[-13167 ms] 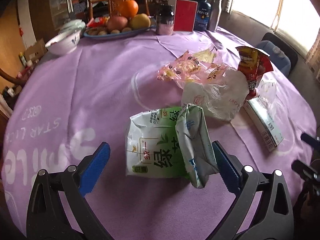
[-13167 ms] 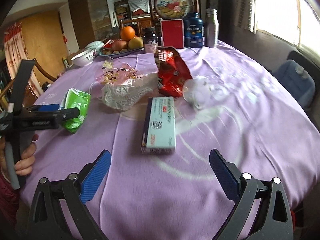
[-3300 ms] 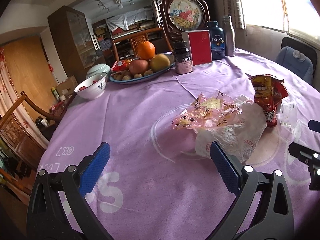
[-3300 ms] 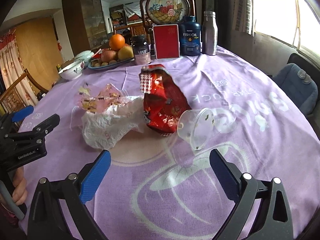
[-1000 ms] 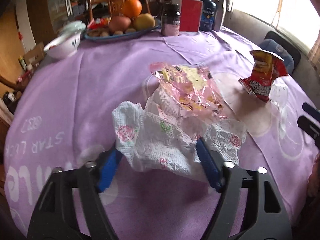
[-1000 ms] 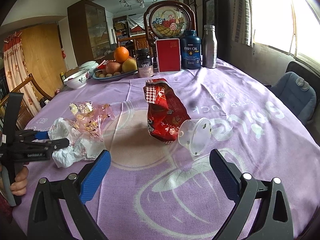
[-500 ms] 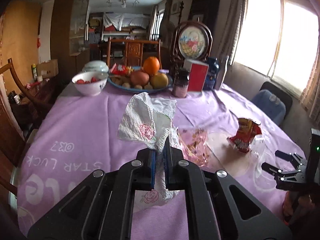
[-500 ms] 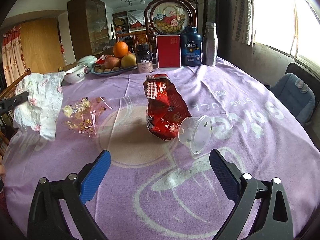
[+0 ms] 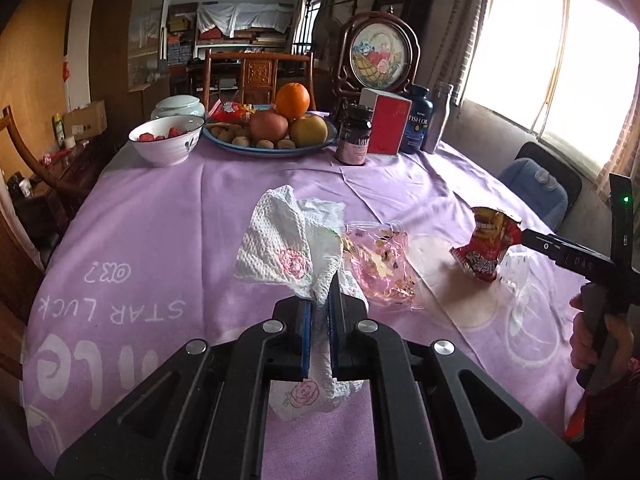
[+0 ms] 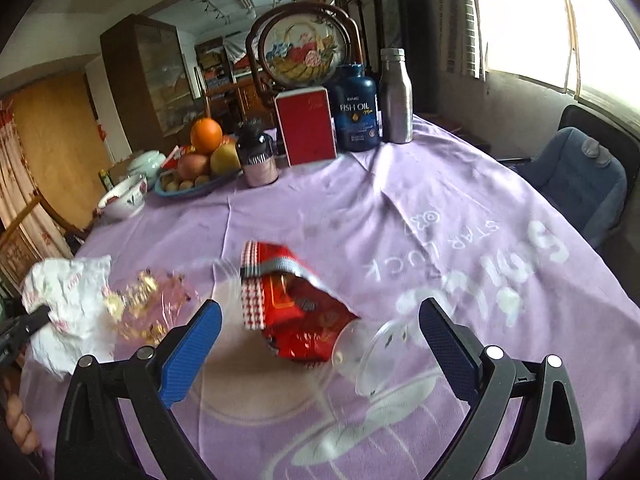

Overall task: Collect trash
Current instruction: 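Hold the tissue in the left tool while the right tool grasps the red snack bag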

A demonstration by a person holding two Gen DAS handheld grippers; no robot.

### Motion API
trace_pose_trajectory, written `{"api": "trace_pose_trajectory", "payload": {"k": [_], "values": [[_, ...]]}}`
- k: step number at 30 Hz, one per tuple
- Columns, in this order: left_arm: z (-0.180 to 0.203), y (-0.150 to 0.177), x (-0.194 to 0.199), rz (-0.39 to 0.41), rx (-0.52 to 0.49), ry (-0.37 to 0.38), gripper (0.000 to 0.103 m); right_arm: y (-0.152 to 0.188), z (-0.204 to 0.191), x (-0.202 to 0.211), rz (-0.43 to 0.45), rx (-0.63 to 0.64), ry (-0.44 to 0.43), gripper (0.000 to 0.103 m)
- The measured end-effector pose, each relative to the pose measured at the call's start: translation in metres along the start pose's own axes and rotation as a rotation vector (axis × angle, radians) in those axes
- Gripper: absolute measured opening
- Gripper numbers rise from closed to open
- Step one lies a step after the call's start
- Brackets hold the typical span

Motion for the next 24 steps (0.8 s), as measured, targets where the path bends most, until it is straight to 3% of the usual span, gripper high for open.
{"api": "trace_pose_trajectory", "payload": {"k": [2,9,10,11,12,14,16,21,24], "values": [[0.000,0.000,-0.002,-0.008,0.002,0.011,0.008,-0.002,-0.003,-0.009,-0.032,-0.004,-0.024,0.097],[0.005,0.000,-0.006,-0.017,-0.030,-0.017,0.008,0.002,-0.010,-0.041,-0.064,0.041,0.051,0.097],[0.006,0.001,-0.006,-0.018,-0.030,-0.014,0.008,0.005,-0.010,-0.045,-0.057,0.057,0.072,0.087],[0.006,0.001,-0.007,-0.019,-0.032,-0.016,0.008,0.007,-0.011,-0.044,-0.049,0.065,0.072,0.037],[0.006,0.002,-0.008,-0.022,-0.033,-0.021,0.008,0.008,-0.011,-0.042,-0.049,0.062,0.059,0.018],[0.006,0.002,-0.009,-0.025,-0.035,-0.026,0.008,0.009,-0.011,-0.020,-0.001,0.023,-0.022,0.018],[0.006,0.002,-0.007,-0.021,-0.039,-0.034,0.008,0.011,-0.018,0.008,0.066,0.036,-0.049,0.018],[0.012,0.001,0.000,0.007,-0.072,-0.083,0.008,0.024,-0.029,0.046,0.083,0.042,-0.134,0.018],[0.020,0.002,0.005,0.028,-0.112,-0.154,0.008,0.034,-0.031,0.058,0.079,0.053,-0.147,0.018]]}}
Point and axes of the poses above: each gripper's, at about its wrist camera, not at the fingertips, and x roughly against the way its jaws point, z to its right, y to its underside, the point moved 2 cm from there along -x, roughly the way its jaws point, and after that the axes turned 14 degrees about -x, right-handed, at the moved point
